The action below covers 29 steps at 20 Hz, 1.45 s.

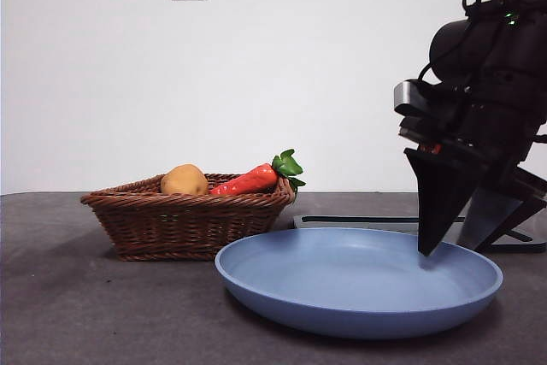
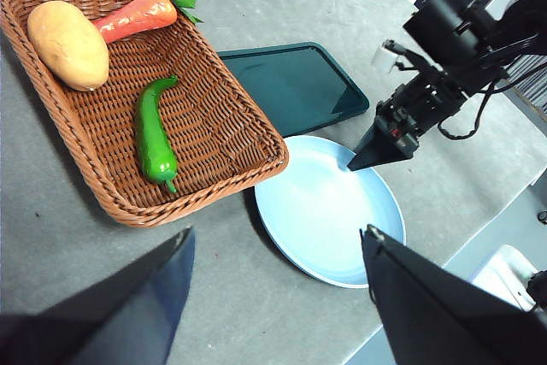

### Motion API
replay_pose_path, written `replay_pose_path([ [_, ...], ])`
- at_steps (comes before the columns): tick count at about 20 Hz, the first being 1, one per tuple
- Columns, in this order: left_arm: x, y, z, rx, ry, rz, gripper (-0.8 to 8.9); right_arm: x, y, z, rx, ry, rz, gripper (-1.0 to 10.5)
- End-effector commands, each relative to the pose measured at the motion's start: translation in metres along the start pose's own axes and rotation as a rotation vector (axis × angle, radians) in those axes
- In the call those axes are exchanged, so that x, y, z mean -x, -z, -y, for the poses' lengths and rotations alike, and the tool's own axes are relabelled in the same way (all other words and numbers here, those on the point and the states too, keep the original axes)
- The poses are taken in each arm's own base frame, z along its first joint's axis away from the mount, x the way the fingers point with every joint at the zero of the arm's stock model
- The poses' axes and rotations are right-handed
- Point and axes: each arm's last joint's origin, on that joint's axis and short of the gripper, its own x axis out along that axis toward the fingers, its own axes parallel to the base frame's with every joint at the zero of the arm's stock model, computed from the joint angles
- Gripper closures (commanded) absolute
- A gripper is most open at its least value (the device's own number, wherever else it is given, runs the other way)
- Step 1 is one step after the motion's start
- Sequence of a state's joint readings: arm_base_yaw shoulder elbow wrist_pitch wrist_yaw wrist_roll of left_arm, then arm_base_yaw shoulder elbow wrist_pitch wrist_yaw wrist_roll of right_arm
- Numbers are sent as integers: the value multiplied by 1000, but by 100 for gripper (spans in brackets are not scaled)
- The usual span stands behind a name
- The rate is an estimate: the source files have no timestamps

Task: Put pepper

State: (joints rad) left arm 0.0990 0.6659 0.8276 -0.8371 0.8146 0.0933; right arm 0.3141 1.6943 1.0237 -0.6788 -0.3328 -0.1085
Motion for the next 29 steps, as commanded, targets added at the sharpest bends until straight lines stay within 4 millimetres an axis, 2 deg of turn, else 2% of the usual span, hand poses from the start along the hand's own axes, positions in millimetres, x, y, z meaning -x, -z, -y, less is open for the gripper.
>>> replay_pose_path([
  [1, 2, -4, 2, -22, 2, 13, 471, -6, -5, -1, 6, -6, -10, 768],
  [6, 2, -4, 2, -18, 1, 13, 471, -7, -4, -2, 2, -6, -21, 942],
  [10, 1, -4, 3, -3, 4, 9, 471, -5, -3, 0, -56, -5, -26, 944],
  [12, 0, -4, 3, -5, -18, 1, 474, 3, -1, -2, -62, -4, -22, 944],
  [16, -10, -12, 2, 11, 3, -3, 475, 43, 9, -11, -63, 6, 42, 944],
  [21, -39, -36, -1, -26, -23, -60, 475, 107, 39, -26, -65, 30, 161, 944],
  [24, -66, -56, 0, -61, -33, -107, 475, 136, 57, -35, -59, 45, 256, 944],
  [29, -128, -79, -1, -102, -114, -236, 475, 165, 78, -44, -80, 65, 381, 944],
])
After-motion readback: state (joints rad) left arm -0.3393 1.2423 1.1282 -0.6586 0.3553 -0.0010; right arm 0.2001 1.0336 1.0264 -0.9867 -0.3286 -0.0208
